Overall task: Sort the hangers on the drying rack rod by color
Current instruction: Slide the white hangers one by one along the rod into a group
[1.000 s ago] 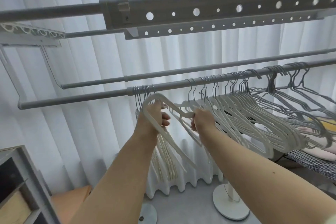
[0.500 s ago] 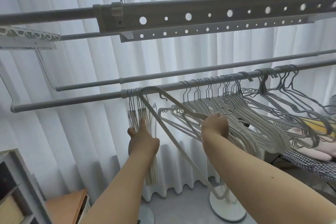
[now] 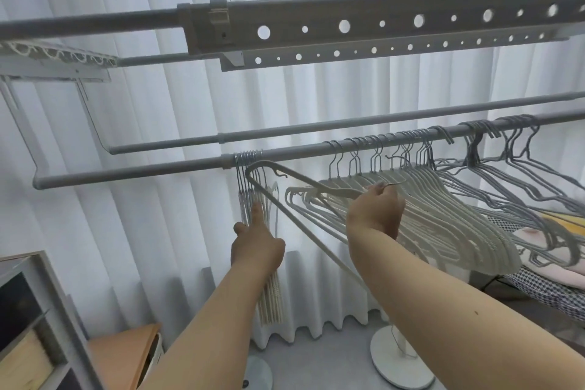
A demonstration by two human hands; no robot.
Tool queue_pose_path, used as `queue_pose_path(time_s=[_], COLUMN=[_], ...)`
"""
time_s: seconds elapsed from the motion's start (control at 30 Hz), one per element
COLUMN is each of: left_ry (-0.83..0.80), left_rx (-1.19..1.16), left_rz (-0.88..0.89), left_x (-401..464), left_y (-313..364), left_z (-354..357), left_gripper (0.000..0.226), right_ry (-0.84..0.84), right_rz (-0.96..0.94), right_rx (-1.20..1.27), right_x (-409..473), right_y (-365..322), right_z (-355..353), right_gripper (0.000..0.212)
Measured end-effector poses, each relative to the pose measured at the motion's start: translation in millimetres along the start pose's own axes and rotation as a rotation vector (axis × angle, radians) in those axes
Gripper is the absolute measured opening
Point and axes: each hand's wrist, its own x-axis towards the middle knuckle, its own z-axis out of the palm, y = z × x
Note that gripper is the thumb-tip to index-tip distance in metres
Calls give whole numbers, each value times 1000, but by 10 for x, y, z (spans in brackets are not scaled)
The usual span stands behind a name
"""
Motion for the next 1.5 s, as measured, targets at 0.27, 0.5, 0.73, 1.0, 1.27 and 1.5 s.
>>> queue_pose_path(time_s=[0.27,0.5,0.73,1.0,1.27,1.5], left_ry=[-12,-16,-15,-58,-79,231], left_rx=[45,52,40,-69,-156,-49], left_rz=[-2,5,13,36,64,143], left_x=[64,87,65,37,-7,-175], left_y=[-50,-93,-61,-119,-166,56], left_z=[-40,-57,-11,-54,-98,-170], left_gripper=[85,87,88,90,75,52], right_ry=[111,147,-154,-534,-724,-520], right_rz=[77,89,-60,-211,-256,-318], right_rx=[28,-23,30,47,-86,-103], right_x=[-21,17,-232,-405,-407,-279], right_y=[39,96,-246,-453,-305,-330], right_z=[65,23,304,742,929,603], right_gripper=[42,42,36,35,37,33])
